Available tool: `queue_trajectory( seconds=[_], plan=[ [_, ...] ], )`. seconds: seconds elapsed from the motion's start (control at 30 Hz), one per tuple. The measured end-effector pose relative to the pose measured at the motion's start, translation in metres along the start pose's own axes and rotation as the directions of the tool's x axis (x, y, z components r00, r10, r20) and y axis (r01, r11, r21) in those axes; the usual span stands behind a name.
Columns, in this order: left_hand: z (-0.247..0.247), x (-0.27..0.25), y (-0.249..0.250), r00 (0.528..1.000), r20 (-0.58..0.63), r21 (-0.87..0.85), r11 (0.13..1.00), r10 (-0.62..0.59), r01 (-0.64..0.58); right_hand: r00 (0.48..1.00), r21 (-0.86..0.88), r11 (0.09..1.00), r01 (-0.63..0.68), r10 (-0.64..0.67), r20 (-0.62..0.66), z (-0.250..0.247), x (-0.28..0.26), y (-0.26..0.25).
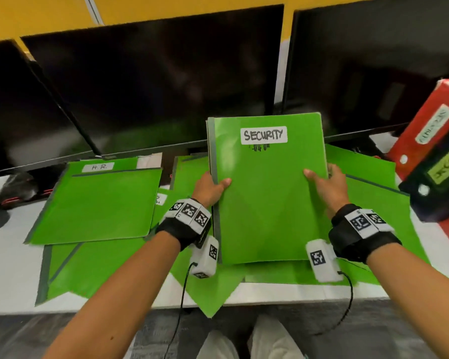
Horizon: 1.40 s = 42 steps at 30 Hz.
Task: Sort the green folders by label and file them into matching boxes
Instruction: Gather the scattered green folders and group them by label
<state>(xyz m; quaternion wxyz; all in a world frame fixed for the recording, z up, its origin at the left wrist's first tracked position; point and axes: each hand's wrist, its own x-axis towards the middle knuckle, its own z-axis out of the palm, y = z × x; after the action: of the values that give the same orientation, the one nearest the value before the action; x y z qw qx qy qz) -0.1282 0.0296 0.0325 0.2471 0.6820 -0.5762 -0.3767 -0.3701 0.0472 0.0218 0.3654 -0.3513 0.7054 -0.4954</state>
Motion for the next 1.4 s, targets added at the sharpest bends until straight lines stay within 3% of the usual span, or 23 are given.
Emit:
queue_trajectory(
  seconds=[0.13, 0.37, 0.47, 0.63, 0.7, 0.8, 0.87, 0.97, 1.03, 1.1, 1.17, 1.27, 1.4],
  plan=[
    [0.053, -0.002, 0.014, 0.977, 0.153, 0.155, 0.980, -0.147, 0.123, 0.992, -0.144, 0.982, -0.121, 0.115, -0.050, -0.045, 0.012, 0.030],
    [0.130, 0.000, 0.023, 0.929, 0.217, 0.244, 0.938, -0.299, 0.245, 0.975, -0.374, 0.904, -0.208, 0.220, -0.010, -0.083, 0.045, 0.062],
    [0.146, 0.006, 0.024, 0.920, 0.257, 0.299, 0.930, -0.296, 0.215, 0.963, -0.485, 0.838, -0.249, 0.267, -0.033, -0.089, 0.057, 0.066],
    [0.134, 0.017, 0.024, 0.942, 0.304, 0.463, 0.886, -0.139, -0.019, 0.956, -0.748, 0.617, -0.245, 0.282, -0.081, -0.086, 0.061, 0.069],
    [0.119, 0.025, 0.021, 0.961, 0.271, 0.507, 0.856, -0.046, -0.102, 0.979, -0.797, 0.585, -0.147, 0.203, -0.031, -0.071, 0.055, 0.062],
    [0.098, 0.039, 0.009, 0.971, 0.238, 0.682, 0.710, 0.012, -0.176, 0.969, -0.807, 0.576, 0.129, 0.099, 0.225, -0.035, 0.042, 0.047],
    [0.085, 0.043, -0.002, 0.970, 0.236, 0.785, 0.600, -0.055, -0.156, 0.897, -0.759, 0.568, 0.317, 0.081, 0.435, -0.006, 0.031, 0.038],
    [0.069, 0.046, -0.022, 0.945, 0.247, 0.865, 0.489, -0.214, -0.115, 0.744, -0.662, 0.503, 0.555, 0.054, 0.666, 0.031, 0.011, 0.030],
    [0.061, 0.045, -0.030, 0.922, 0.279, 0.877, 0.463, -0.269, -0.130, 0.658, -0.609, 0.445, 0.657, 0.057, 0.751, 0.050, 0.003, 0.030],
    [0.056, 0.042, -0.033, 0.919, 0.306, 0.879, 0.445, -0.250, -0.172, 0.609, -0.586, 0.383, 0.714, 0.072, 0.790, 0.062, -0.001, 0.032],
    [0.053, 0.037, -0.032, 0.928, 0.313, 0.893, 0.397, -0.203, -0.214, 0.603, -0.595, 0.352, 0.722, 0.099, 0.791, 0.069, -0.003, 0.037],
    [0.041, 0.031, -0.023, 0.929, 0.360, 0.898, 0.302, -0.088, -0.320, 0.645, -0.627, 0.356, 0.693, 0.082, 0.760, 0.076, -0.007, 0.043],
    [0.010, 0.017, 0.006, 0.892, 0.430, 0.887, 0.119, 0.139, -0.446, 0.696, -0.588, 0.439, 0.679, -0.129, 0.707, 0.090, -0.010, 0.032]
  ],
)
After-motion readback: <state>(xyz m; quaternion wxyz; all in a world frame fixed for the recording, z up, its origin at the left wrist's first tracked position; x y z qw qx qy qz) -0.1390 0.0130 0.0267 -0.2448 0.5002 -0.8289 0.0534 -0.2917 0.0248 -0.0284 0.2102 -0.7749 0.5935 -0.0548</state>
